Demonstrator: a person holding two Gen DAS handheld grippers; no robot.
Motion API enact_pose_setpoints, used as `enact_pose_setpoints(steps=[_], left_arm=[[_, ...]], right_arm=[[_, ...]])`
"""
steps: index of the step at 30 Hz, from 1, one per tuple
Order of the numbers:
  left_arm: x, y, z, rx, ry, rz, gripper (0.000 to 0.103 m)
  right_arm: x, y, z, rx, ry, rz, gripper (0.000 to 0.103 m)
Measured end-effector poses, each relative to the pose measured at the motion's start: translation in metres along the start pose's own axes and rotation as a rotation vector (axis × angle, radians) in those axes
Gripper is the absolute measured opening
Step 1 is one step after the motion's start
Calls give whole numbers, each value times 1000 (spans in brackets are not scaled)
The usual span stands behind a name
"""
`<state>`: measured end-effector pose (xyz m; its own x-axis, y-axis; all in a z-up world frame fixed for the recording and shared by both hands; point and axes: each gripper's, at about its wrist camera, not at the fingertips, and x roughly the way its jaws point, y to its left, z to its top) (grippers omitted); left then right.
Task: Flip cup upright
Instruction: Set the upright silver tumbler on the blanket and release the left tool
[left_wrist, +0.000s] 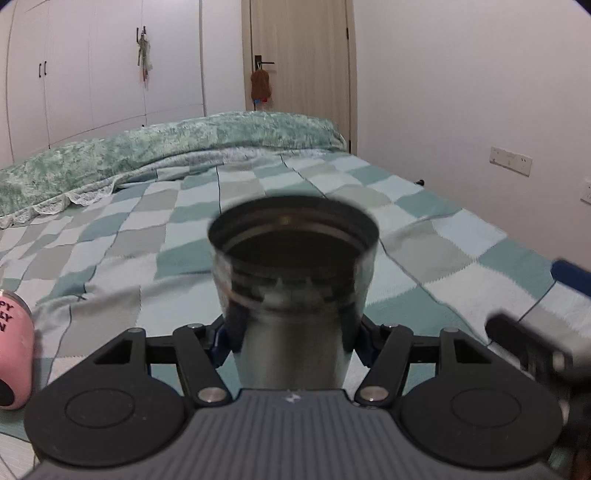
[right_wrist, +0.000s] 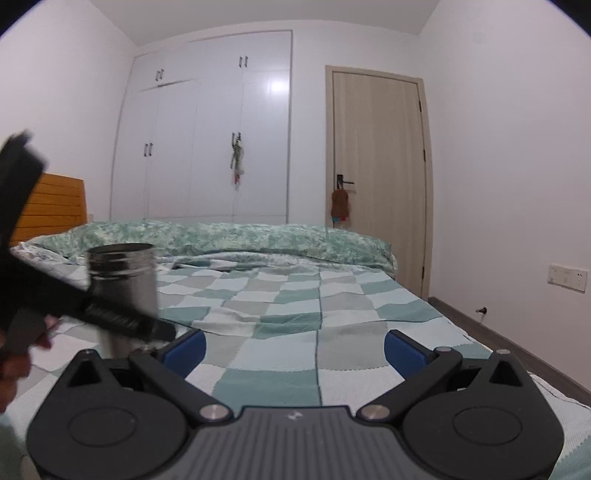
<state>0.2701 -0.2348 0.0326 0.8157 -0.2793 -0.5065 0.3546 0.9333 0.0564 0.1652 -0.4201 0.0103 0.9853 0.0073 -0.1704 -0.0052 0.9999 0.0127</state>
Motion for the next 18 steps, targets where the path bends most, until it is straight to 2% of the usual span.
enact_pose_setpoints(steps=[8,10,11,12,16,18], left_arm=[[2,4,-12,-11,-12,-21,64],[-1,4,-11,-8,-9,-18,73],[-5,4,-10,-8,-21,-16,90],[-11,5,-10,-12,-44,-14,103],[-43,7,-4,-17,-126,-60,103],[-61,6,1,-11,-150,-45,103]], right_arm=[[22,-1,-1,10,100,-13,103],[23,0,-2,7,107,-15,103],[23,-1,-2,8,107,-15,103],[23,-1,-2,8,106,-16,103],[19,0,-1,6,89,-20,103],[14,1,2,6,76,-25,103]])
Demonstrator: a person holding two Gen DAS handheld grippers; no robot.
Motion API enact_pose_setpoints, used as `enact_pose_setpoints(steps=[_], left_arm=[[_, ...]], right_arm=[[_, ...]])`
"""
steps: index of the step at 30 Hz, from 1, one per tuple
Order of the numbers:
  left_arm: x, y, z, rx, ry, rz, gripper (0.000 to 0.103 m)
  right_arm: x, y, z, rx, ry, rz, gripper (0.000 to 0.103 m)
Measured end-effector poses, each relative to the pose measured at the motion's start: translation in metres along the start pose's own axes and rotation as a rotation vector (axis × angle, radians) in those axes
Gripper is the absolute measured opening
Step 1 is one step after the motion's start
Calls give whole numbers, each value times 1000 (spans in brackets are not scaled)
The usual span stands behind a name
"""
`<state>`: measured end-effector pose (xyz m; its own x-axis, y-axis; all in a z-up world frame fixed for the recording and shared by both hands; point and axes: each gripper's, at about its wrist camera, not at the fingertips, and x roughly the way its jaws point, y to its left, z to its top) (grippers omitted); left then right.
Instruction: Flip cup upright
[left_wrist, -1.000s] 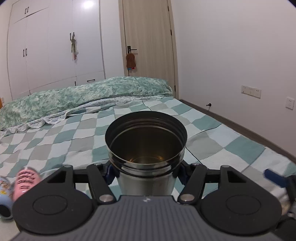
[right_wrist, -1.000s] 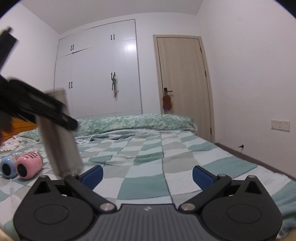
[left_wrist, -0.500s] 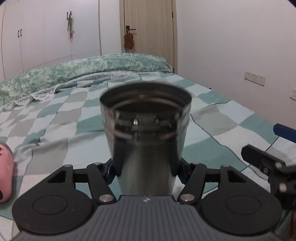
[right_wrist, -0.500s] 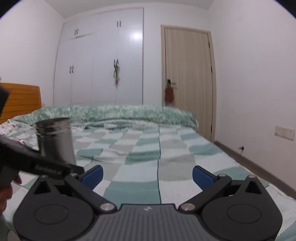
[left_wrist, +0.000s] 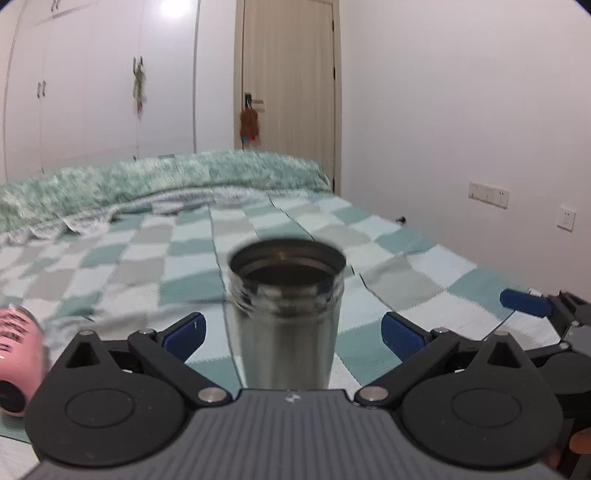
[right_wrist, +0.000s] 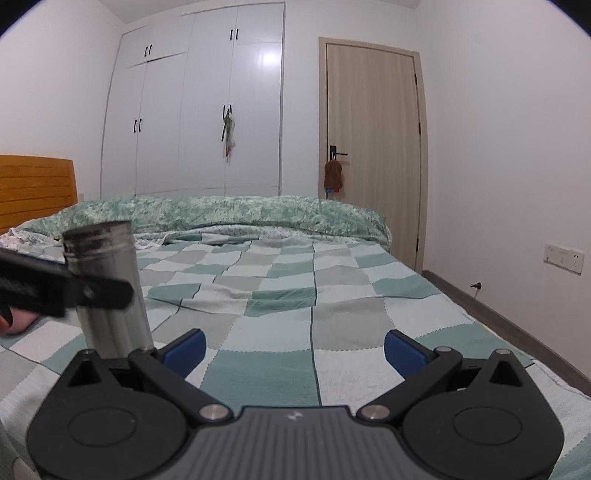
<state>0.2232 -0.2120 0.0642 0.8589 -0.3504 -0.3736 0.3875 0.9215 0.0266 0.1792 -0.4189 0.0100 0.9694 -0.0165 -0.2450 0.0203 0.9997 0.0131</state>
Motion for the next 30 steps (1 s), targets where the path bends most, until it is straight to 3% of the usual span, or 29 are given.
enact_pose_setpoints(steps=[6,12,20,25,30], left_arm=[[-71,8,13,19,-136,42,103],[-133,36,-3,7,-175,104,103],[-192,82,-62,-77,-169,213,103],[-216,101,-114,-93,-187,327,103],[-231,117,-148,-163,-213,387,103]], right_arm=[[-34,12,12,-22,-58,-7,103],[-72,39,15,-55,-80,32,103],[-123,68,2,-81,-106,108,103],[-144,72,-19,-67,-101,120,103],[-160,71,-40,-66,-124,115,103]])
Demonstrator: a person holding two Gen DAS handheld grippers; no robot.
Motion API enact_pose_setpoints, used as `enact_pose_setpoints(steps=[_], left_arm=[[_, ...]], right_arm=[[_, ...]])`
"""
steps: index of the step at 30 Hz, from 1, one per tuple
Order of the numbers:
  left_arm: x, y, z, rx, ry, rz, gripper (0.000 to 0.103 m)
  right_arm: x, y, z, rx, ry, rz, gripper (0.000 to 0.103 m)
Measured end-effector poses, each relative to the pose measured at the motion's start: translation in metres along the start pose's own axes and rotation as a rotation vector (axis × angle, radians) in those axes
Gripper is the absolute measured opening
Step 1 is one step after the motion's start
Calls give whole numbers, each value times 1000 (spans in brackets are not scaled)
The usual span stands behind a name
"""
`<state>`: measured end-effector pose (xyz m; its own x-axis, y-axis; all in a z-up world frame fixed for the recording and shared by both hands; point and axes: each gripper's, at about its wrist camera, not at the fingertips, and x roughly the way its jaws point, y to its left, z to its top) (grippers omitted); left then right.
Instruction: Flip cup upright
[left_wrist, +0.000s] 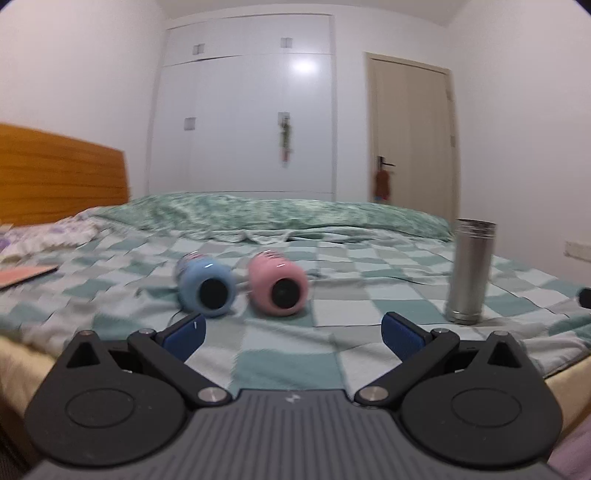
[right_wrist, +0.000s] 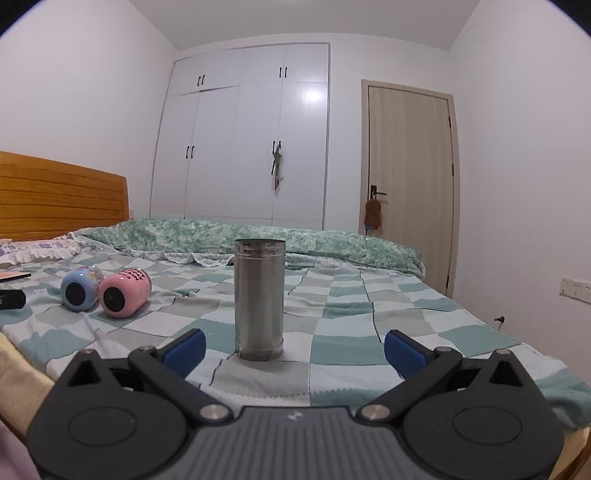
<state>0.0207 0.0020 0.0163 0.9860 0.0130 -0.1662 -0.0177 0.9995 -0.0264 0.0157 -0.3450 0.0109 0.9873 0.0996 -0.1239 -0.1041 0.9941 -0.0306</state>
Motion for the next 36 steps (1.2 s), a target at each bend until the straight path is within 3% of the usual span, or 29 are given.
enact_pose_setpoints(steps=[5,15,36], left_arm=[[-4,10,-7,-41,-33,20,103],[-3,-6,-16,35,-61,10,103],[-4,-7,-17,36,-70,-4,103]], right_arm=[[-1,-1,-8,8,-32,-6,103],[1,-2,-13,11,-40,-21,103],[1,0,-15,0,-43,-32,103]])
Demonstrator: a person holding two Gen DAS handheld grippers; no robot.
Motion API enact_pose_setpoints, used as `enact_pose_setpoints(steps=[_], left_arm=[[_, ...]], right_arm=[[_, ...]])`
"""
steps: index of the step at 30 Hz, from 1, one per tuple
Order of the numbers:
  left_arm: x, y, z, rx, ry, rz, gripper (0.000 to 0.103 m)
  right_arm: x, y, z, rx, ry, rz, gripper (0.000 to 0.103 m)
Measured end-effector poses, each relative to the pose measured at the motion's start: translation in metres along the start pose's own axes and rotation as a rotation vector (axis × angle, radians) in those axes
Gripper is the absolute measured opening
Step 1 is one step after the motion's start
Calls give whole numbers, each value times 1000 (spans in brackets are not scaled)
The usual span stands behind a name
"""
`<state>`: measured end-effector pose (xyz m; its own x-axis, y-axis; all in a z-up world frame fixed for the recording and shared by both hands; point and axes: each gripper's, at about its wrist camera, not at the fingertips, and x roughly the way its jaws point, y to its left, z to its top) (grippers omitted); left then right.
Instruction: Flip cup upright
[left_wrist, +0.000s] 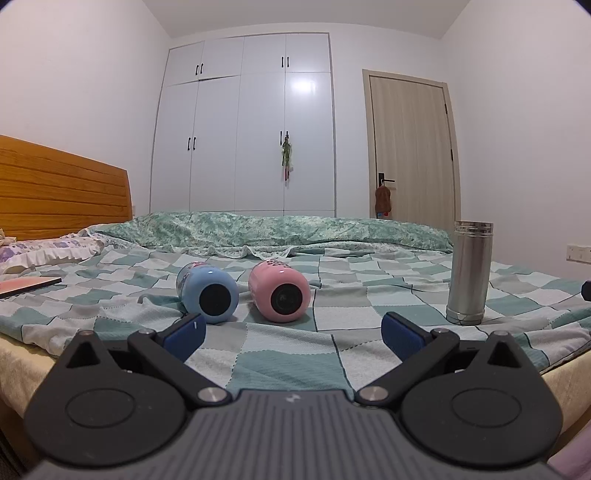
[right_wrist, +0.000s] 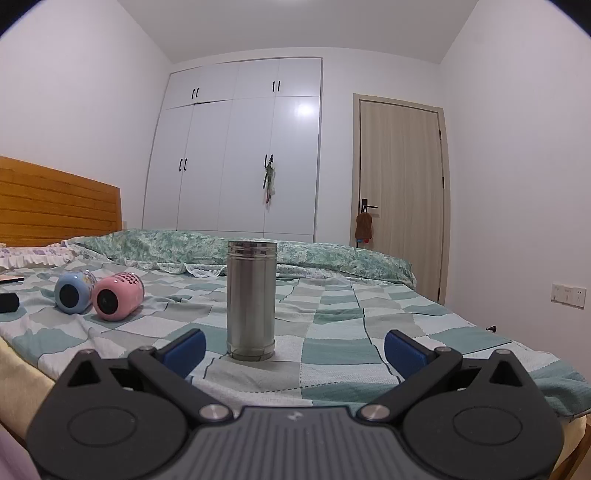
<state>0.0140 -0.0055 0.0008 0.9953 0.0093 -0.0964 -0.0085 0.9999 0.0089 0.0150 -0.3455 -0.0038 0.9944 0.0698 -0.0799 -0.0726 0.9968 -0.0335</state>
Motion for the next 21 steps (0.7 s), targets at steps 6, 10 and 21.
enact_pose_setpoints(steps=[6,10,21], left_arm=[[0,-1,0,1,-1,-2,103],[-1,-1,1,0,-3,-3,103],[-1,-1,0,0,-3,-4,103]], right_arm=[[0,0,0,-1,1,-1,103],[-1,0,0,-3,2,-1,103],[-1,1,0,-8,4,1,103]])
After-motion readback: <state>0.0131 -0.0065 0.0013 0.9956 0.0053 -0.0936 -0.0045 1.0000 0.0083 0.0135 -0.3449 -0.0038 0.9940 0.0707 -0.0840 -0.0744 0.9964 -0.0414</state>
